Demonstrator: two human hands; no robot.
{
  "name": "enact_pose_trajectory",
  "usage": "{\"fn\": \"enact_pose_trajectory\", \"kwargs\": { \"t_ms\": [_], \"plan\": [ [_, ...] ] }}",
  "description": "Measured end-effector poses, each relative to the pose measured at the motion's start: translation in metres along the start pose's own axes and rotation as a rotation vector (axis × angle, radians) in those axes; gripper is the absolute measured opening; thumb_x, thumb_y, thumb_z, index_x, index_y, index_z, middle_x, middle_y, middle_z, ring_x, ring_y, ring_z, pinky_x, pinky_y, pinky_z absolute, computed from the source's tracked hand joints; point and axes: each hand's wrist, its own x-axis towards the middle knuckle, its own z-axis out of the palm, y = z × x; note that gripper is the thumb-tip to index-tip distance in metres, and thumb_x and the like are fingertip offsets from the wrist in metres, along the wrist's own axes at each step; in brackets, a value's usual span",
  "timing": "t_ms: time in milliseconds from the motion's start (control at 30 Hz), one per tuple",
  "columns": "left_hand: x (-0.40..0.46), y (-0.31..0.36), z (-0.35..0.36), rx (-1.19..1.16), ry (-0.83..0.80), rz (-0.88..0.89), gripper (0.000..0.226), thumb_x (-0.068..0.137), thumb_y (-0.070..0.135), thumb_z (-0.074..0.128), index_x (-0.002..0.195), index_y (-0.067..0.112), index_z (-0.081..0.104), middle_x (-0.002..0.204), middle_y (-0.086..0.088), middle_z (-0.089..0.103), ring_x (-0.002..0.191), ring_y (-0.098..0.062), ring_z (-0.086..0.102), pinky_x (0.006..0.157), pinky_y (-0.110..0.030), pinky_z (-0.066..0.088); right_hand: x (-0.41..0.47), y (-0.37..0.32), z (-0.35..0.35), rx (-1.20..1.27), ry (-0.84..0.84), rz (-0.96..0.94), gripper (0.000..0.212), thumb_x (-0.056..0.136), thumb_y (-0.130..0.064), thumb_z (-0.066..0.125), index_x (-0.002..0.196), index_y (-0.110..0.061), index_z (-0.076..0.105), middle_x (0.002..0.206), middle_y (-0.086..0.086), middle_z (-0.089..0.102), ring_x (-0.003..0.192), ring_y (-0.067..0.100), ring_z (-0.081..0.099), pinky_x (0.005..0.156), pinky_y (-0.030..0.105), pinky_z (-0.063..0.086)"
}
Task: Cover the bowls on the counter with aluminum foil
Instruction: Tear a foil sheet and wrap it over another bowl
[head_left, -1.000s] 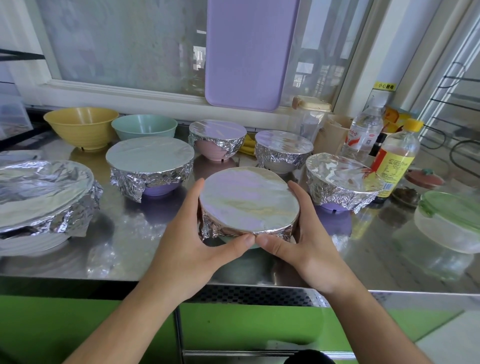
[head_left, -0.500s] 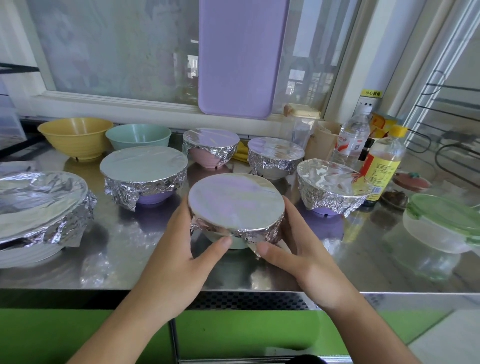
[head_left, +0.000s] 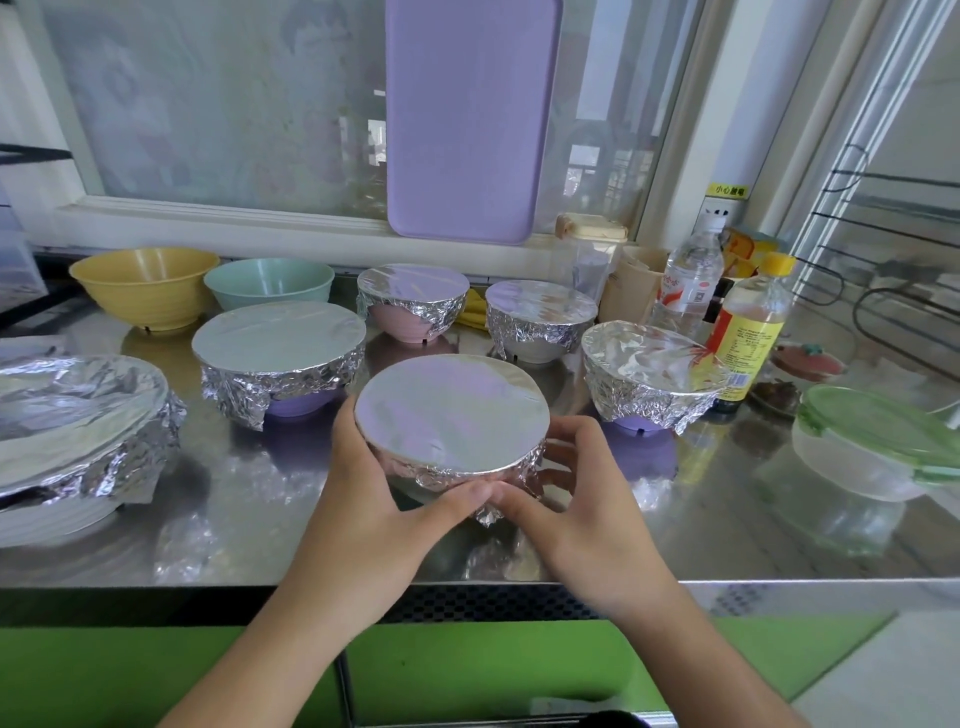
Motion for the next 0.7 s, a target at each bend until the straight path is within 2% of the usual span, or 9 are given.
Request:
{"fn": "enact_pose_trajectory", "kwargs": {
  "t_ms": [133, 233, 300, 400, 500, 567, 600, 667, 700],
  "plan": [
    [0.001, -0.005, -0.003, 0.004, -0.025, -0.024, 0.098, 0.064, 0.054, 0.091, 0.136, 0.061, 0.024, 0.137, 0.035, 0.053, 0.128, 0.014, 0.049, 0.104, -0.02, 0.04, -0.002, 0.004, 0.0, -0.073, 0.002, -0.037, 0.051, 0.083, -0.029, 0.09, 0.118, -0.036, 0.053, 0.12, -0.011, 0.066, 0.109, 0.008, 0.069, 0.089, 0.032, 0.06],
    [0.002, -0.005, -0.009, 0.017, -0.035, -0.028, 0.093, 0.067, 0.05, 0.091, 0.128, 0.07, 0.025, 0.135, 0.041, 0.051, 0.126, 0.018, 0.048, 0.101, -0.017, 0.038, -0.003, 0.003, -0.007, -0.163, -0.018, -0.093, 0.04, 0.089, -0.033, 0.083, 0.116, -0.035, 0.053, 0.12, -0.012, 0.067, 0.116, 0.006, 0.064, 0.089, 0.017, 0.053],
    [0.004, -0.004, -0.013, 0.038, -0.054, -0.029, 0.09, 0.07, 0.045, 0.091, 0.128, 0.07, 0.028, 0.133, 0.045, 0.05, 0.123, 0.023, 0.046, 0.097, -0.013, 0.037, -0.004, 0.001, -0.01, -0.264, -0.03, -0.152, 0.033, 0.091, -0.036, 0.079, 0.114, -0.033, 0.055, 0.119, -0.012, 0.065, 0.117, 0.006, 0.061, 0.087, 0.014, 0.049],
    [0.004, -0.005, -0.021, 0.022, -0.061, -0.042, 0.1, 0.072, 0.039, 0.092, 0.145, 0.063, 0.028, 0.141, 0.041, 0.049, 0.126, 0.022, 0.045, 0.108, -0.02, 0.037, -0.005, -0.005, -0.016, -0.362, -0.062, -0.227, 0.025, 0.091, -0.045, 0.072, 0.107, -0.031, 0.058, 0.113, -0.014, 0.062, 0.112, 0.01, 0.059, 0.084, 0.015, 0.046],
    [0.005, -0.009, -0.03, 0.013, -0.061, -0.078, 0.119, 0.068, 0.051, 0.092, 0.157, 0.055, 0.013, 0.155, 0.035, 0.038, 0.14, 0.013, 0.038, 0.121, -0.035, 0.031, 0.003, -0.005, -0.024, -0.291, -0.002, -0.235, 0.021, 0.09, -0.048, 0.062, 0.101, -0.031, 0.067, 0.111, -0.014, 0.066, 0.109, 0.011, 0.063, 0.085, 0.019, 0.048],
    [0.009, -0.009, -0.032, -0.086, -0.083, -0.11, 0.12, 0.062, 0.06, 0.089, 0.155, 0.059, 0.013, 0.155, 0.038, 0.035, 0.138, 0.019, 0.036, 0.12, -0.032, 0.03, 0.012, -0.002, -0.026, -0.121, 0.071, -0.144, 0.025, 0.091, -0.042, 0.061, 0.112, -0.031, 0.068, 0.116, -0.013, 0.069, 0.113, 0.007, 0.064, 0.094, 0.027, 0.048],
    [0.012, -0.008, -0.031, -0.15, -0.062, -0.132, 0.116, 0.06, 0.064, 0.088, 0.153, 0.062, 0.018, 0.153, 0.038, 0.037, 0.137, 0.02, 0.037, 0.12, -0.032, 0.032, 0.017, -0.002, -0.025, -0.033, 0.066, -0.096, 0.031, 0.093, -0.038, 0.061, 0.123, -0.031, 0.066, 0.124, -0.015, 0.069, 0.119, 0.002, 0.063, 0.099, 0.024, 0.047],
    [0.017, -0.008, -0.026, -0.22, 0.014, -0.152, 0.103, 0.069, 0.071, 0.082, 0.153, 0.062, 0.023, 0.156, 0.036, 0.036, 0.141, 0.014, 0.037, 0.124, -0.035, 0.027, 0.024, -0.004, -0.018, 0.055, -0.012, -0.049, 0.041, 0.102, -0.029, 0.06, 0.142, -0.037, 0.056, 0.133, -0.033, 0.063, 0.126, -0.015, 0.054, 0.1, 0.01, 0.04],
    [0.016, -0.005, -0.023, -0.213, 0.024, -0.142, 0.094, 0.081, 0.068, 0.075, 0.156, 0.059, 0.021, 0.158, 0.036, 0.03, 0.143, 0.013, 0.033, 0.123, -0.03, 0.022, 0.026, -0.004, -0.014, 0.06, -0.049, -0.032, 0.043, 0.107, -0.023, 0.059, 0.146, -0.04, 0.052, 0.13, -0.043, 0.06, 0.124, -0.022, 0.051, 0.097, 0.003, 0.038]
  ]
}}
